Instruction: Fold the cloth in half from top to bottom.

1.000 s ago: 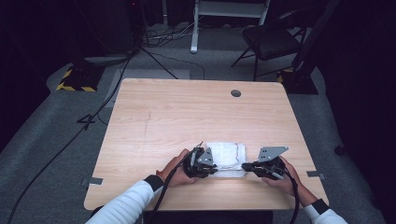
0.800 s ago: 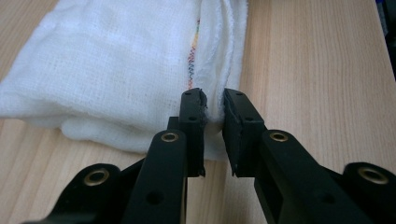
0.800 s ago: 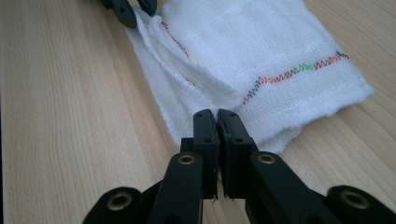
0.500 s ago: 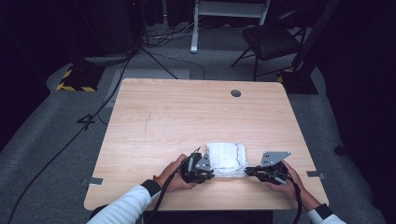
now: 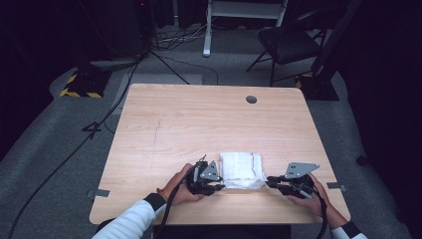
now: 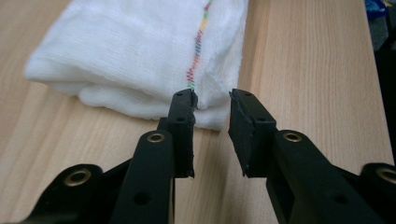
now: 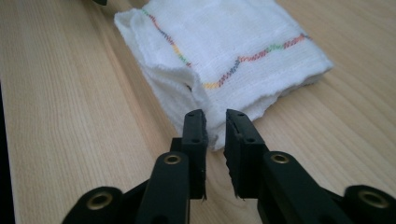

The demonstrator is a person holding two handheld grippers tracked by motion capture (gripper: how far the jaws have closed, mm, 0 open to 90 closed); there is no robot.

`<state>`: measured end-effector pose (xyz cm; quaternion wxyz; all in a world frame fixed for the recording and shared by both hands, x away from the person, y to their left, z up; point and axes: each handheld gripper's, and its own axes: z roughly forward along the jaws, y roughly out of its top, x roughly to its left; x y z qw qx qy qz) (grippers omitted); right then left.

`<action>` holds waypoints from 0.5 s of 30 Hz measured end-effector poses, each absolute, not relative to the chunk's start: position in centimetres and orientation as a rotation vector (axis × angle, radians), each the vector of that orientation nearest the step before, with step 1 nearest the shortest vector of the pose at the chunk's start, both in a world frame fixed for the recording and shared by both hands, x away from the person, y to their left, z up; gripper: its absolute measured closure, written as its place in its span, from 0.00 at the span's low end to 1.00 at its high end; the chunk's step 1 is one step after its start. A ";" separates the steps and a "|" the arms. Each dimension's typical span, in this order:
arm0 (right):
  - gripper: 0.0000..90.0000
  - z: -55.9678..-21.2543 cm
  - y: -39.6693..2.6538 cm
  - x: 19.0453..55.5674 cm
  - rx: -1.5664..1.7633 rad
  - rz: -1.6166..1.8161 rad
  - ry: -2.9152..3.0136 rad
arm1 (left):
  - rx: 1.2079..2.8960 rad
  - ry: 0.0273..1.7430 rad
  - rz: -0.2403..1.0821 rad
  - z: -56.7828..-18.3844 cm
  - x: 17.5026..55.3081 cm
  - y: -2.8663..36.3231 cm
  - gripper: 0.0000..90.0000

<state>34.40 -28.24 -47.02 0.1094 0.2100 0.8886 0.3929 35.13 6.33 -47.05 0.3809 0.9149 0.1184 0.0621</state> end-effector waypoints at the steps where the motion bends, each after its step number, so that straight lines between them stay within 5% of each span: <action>1: 0.83 -46.8 -28.3 34.4 0.625 1.164 2.600 | 2.331 0.308 0.171 -46.8 35.2 6.5 0.75; 15: 0.47 -46.6 -25.9 37.2 0.676 1.079 2.578 | 2.351 0.416 0.227 -47.2 38.1 3.1 0.32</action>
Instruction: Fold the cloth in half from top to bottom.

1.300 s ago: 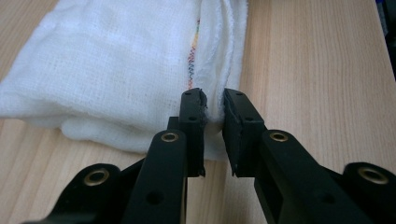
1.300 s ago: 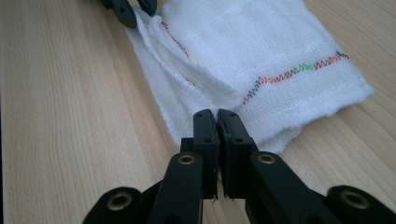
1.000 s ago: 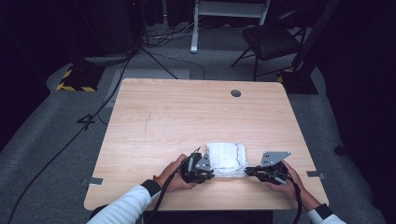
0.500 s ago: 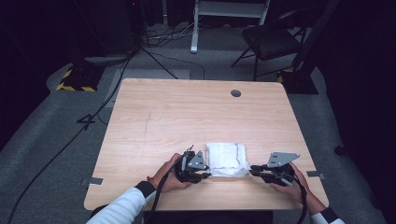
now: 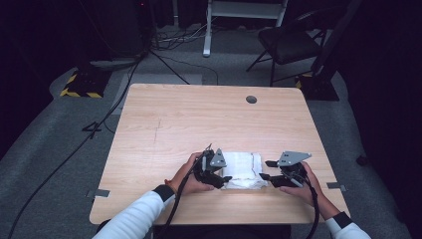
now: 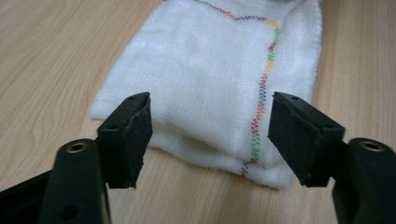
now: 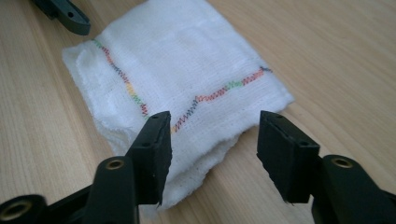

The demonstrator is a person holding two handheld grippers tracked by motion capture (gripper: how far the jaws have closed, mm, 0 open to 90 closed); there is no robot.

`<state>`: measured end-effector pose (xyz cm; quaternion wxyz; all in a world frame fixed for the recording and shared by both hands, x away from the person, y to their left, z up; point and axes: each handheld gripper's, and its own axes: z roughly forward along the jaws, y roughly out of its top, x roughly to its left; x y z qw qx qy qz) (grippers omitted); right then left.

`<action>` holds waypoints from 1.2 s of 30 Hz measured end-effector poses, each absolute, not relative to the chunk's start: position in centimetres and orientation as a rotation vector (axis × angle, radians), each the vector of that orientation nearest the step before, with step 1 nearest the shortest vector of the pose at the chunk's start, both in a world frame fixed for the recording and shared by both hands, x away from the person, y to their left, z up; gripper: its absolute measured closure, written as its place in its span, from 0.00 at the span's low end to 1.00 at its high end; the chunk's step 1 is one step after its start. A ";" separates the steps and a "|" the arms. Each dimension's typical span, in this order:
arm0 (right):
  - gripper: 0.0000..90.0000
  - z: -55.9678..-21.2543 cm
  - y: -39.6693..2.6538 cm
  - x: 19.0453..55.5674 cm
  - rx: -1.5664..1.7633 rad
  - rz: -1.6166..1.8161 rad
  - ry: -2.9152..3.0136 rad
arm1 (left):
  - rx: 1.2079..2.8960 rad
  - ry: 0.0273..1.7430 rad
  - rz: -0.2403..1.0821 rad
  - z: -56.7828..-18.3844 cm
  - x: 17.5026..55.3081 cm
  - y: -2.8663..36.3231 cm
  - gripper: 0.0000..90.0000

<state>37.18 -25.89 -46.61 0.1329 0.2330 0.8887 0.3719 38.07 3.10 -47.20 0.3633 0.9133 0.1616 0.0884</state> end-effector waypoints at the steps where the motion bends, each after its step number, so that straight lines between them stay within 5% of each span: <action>1: 0.45 -46.9 -25.6 37.2 0.674 1.061 2.588 | 2.358 0.414 0.228 -47.4 38.1 2.9 0.31; 17: 0.37 -47.1 -25.1 36.5 0.631 0.990 2.598 | 2.392 0.401 0.257 -47.5 37.5 3.4 0.23; 36: 0.34 -45.0 -27.2 35.9 0.656 0.990 2.509 | 2.396 0.445 0.387 -45.6 36.2 8.6 0.23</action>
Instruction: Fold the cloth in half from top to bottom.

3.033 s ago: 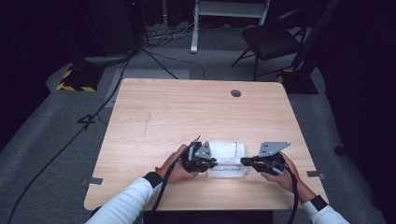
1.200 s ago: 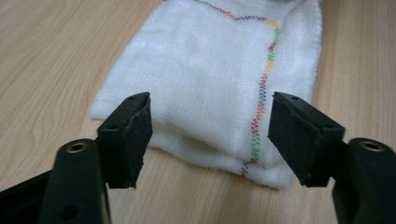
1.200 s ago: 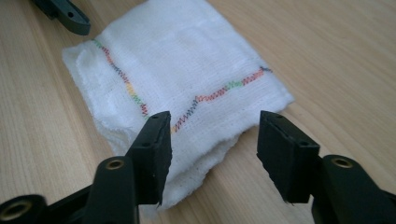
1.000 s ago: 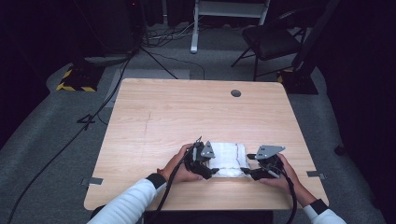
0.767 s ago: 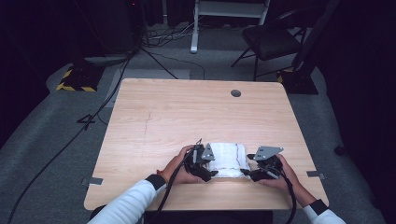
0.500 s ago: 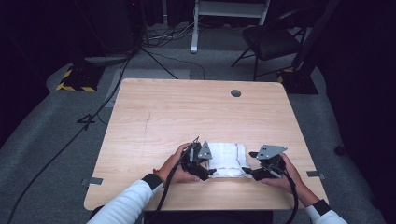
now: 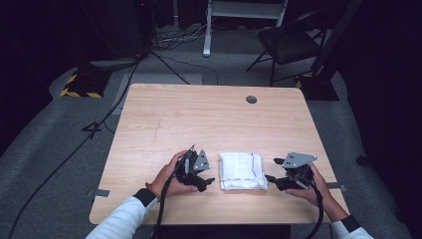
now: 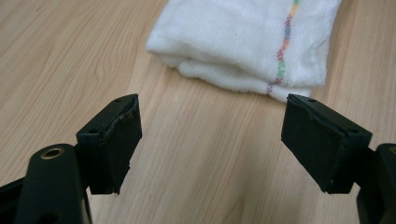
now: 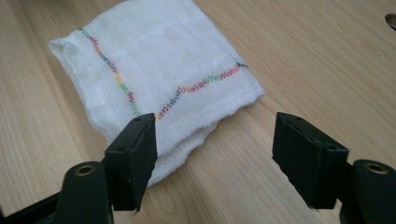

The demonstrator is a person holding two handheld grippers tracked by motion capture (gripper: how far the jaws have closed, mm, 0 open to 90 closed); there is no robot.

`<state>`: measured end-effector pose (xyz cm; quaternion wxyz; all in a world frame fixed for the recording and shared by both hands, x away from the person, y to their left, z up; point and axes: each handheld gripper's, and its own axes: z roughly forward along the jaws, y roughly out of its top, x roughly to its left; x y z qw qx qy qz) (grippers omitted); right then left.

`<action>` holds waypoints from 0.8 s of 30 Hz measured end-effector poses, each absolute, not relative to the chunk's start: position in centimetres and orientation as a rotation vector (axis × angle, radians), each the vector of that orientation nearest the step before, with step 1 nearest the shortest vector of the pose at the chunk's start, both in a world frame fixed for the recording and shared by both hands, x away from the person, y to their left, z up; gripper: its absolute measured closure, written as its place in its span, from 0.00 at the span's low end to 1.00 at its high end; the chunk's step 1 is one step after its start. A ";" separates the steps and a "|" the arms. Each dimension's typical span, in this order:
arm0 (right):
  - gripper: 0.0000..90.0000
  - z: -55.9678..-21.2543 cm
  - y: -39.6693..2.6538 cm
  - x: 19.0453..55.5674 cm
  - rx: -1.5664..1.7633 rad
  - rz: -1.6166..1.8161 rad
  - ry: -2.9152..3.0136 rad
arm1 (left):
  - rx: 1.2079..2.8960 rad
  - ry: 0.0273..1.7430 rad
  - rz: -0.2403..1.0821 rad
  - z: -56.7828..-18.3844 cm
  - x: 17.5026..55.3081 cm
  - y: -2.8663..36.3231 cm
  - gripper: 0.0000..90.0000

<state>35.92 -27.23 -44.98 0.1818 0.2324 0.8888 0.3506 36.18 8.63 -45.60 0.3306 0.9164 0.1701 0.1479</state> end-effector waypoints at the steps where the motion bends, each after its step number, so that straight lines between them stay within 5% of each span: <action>1: 0.34 -45.0 -27.2 35.9 0.656 0.990 2.509 | 2.400 0.450 0.390 -45.6 36.1 8.9 0.23; 24: 0.33 -45.9 -33.3 34.9 0.818 0.916 2.397 | 2.416 0.614 0.492 -46.3 34.3 15.5 0.23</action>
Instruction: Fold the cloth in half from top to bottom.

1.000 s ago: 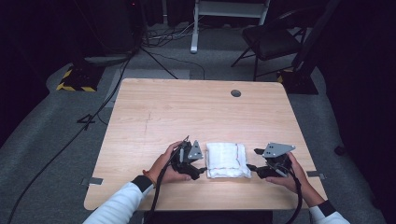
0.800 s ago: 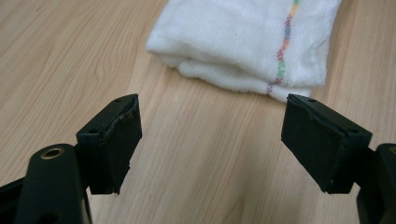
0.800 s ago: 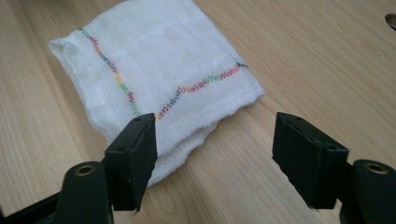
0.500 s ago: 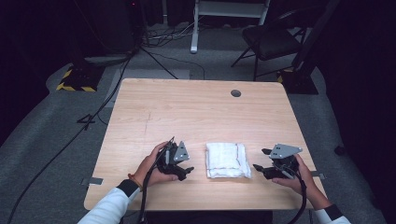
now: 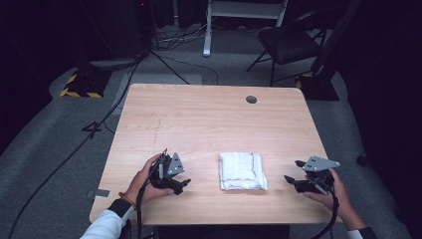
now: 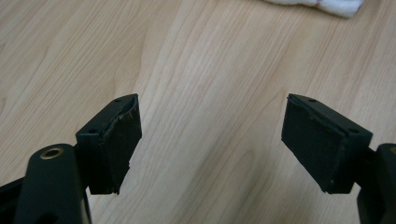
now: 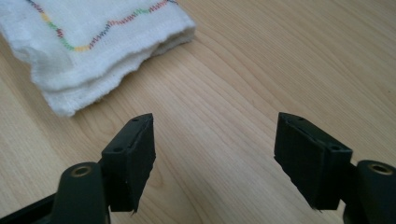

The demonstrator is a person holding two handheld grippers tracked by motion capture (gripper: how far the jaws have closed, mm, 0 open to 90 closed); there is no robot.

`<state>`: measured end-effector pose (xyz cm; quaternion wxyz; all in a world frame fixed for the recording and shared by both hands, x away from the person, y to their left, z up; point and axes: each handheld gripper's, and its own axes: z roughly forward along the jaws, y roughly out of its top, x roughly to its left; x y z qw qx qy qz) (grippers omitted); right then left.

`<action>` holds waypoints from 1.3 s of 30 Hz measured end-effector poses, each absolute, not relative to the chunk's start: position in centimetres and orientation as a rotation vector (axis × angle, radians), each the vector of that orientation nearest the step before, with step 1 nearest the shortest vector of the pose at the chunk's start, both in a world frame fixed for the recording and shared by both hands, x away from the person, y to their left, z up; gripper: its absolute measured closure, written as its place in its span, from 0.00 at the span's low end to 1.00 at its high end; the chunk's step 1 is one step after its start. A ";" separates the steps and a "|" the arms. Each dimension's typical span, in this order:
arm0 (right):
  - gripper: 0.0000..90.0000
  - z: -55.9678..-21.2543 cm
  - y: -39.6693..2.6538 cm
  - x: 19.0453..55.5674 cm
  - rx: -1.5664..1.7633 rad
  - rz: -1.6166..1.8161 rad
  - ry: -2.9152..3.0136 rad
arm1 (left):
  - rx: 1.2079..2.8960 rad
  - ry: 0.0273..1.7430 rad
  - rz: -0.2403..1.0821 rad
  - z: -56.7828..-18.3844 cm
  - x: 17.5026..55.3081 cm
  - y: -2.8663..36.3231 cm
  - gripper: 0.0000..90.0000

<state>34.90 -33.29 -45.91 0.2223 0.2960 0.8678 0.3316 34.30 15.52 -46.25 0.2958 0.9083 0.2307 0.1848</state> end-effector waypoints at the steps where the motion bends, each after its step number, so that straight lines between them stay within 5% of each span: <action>1: 0.33 -46.0 -33.6 34.8 0.830 0.918 2.393 | 2.416 0.621 0.495 -46.3 34.2 15.8 0.23; 18: 0.32 -48.6 -39.0 34.2 1.077 0.904 2.310 | 2.381 0.760 0.520 -48.2 33.8 20.0 0.22; 39: 0.21 -50.3 -41.0 33.8 1.251 0.967 2.205 | 2.219 0.931 0.357 -50.4 33.1 25.8 0.20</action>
